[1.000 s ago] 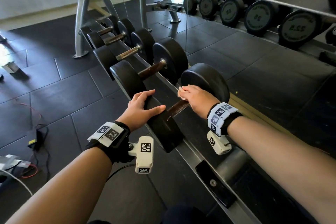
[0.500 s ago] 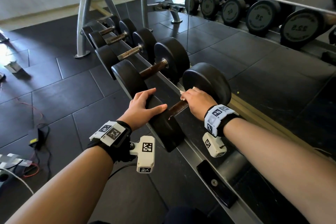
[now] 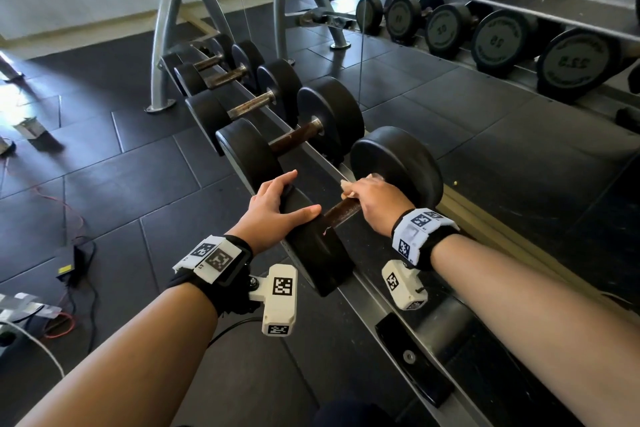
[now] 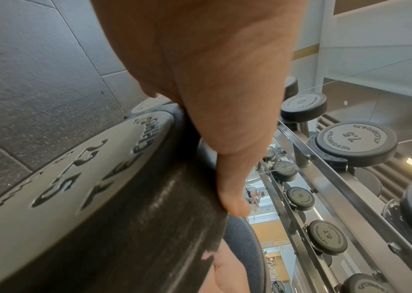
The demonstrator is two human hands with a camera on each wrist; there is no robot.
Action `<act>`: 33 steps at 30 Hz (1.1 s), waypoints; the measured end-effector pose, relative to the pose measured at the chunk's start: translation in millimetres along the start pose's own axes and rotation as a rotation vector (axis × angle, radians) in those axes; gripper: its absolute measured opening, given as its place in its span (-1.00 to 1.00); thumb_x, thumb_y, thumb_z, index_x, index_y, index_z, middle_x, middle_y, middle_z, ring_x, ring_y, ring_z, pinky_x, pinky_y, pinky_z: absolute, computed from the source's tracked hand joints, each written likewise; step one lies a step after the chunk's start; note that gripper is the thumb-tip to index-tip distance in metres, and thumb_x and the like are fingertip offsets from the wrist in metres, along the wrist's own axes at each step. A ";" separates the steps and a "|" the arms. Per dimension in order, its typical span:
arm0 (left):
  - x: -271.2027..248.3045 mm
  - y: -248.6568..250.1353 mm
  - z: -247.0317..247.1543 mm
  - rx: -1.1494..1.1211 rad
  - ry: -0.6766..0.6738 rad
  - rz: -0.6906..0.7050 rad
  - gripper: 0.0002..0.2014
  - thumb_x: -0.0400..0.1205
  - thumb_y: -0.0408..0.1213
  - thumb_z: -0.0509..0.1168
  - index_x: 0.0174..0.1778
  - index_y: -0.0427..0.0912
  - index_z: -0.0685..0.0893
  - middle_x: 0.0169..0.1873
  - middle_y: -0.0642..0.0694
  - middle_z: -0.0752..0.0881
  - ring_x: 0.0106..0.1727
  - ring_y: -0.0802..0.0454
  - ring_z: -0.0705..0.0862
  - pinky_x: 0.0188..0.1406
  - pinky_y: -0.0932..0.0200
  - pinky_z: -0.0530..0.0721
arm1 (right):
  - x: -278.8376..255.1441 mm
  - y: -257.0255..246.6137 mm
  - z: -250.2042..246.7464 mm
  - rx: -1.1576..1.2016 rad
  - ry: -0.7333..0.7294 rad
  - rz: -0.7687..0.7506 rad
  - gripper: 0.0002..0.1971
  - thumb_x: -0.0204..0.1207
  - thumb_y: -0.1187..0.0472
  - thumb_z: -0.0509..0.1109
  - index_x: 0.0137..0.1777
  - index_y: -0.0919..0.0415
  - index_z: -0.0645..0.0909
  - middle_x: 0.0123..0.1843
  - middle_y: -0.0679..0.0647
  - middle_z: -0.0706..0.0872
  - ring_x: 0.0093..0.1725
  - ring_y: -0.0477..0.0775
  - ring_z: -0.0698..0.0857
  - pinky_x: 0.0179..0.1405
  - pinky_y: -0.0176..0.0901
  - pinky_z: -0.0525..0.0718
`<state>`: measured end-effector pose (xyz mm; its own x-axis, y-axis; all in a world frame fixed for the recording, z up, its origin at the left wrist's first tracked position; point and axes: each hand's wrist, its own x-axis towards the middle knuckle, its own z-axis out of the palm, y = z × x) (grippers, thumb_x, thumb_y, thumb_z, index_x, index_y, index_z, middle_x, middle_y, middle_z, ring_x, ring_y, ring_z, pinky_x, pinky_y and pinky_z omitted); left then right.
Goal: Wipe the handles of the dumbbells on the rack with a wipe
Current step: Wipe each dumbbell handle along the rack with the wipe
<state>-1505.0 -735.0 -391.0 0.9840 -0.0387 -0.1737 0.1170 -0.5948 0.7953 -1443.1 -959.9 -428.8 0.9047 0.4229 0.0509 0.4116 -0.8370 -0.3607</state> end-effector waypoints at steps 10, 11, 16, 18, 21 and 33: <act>-0.7 0.2 0.3 -0.020 0.007 0.003 -0.14 0.49 0.12 0.47 0.66 0.24 0.15 0.60 0.05 0.23 0.61 -0.06 0.21 0.58 -0.28 0.33 | 6.5 -1.6 -11.4 0.025 -0.040 0.032 -0.67 0.69 0.33 0.24 0.38 0.08 0.61 0.28 0.03 0.67 0.34 0.08 0.62 0.36 -0.10 0.54; -0.3 0.0 0.5 -0.020 0.004 0.002 -0.13 0.49 0.12 0.47 0.66 0.24 0.15 0.60 0.05 0.23 0.61 -0.06 0.22 0.58 -0.28 0.33 | 4.8 -3.5 -10.4 -0.071 -0.058 0.022 -0.66 0.67 0.34 0.25 0.38 0.07 0.60 0.27 0.04 0.67 0.34 0.09 0.61 0.37 -0.03 0.55; -0.3 -1.6 1.4 -0.031 0.009 0.008 -0.12 0.48 0.11 0.48 0.65 0.25 0.14 0.57 0.06 0.24 0.58 -0.05 0.24 0.56 -0.26 0.36 | -1.0 -26.4 -2.4 0.144 -0.145 -0.029 -0.77 0.75 0.17 0.17 0.18 0.06 0.67 0.09 0.05 0.74 0.14 0.07 0.71 0.26 0.05 0.63; -0.7 -1.7 1.3 -0.033 0.014 0.011 -0.11 0.47 0.12 0.49 0.65 0.25 0.14 0.57 0.06 0.25 0.58 -0.04 0.24 0.57 -0.25 0.36 | 1.0 -30.5 -7.7 0.295 -0.215 -0.014 -0.77 0.76 0.10 0.17 0.11 0.00 0.68 0.08 0.02 0.75 0.14 0.04 0.71 0.25 0.02 0.64; 0.1 -1.9 0.3 -0.030 0.003 0.008 -0.11 0.48 0.12 0.49 0.65 0.26 0.13 0.58 0.07 0.24 0.59 -0.05 0.22 0.57 -0.28 0.34 | 6.1 -21.6 -22.4 0.396 -0.122 0.022 -0.79 0.73 0.12 0.22 0.07 -0.07 0.71 0.03 -0.06 0.74 0.09 -0.03 0.70 0.28 0.03 0.61; 0.1 -3.6 0.1 -0.038 -0.012 0.024 -0.04 0.36 0.25 0.46 0.66 0.24 0.17 0.55 0.09 0.25 0.57 -0.04 0.27 0.57 -0.21 0.39 | -5.2 -33.1 -1.1 0.043 -0.209 -0.134 -0.71 0.72 0.32 0.17 0.31 0.10 0.63 0.16 0.14 0.71 0.18 0.18 0.71 0.26 0.11 0.64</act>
<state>-1505.3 -732.9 -394.0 0.9849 -0.0627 -0.1612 0.0985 -0.5627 0.8208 -1461.3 -934.8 -416.1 0.7982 0.5953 -0.0916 0.5167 -0.7550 -0.4037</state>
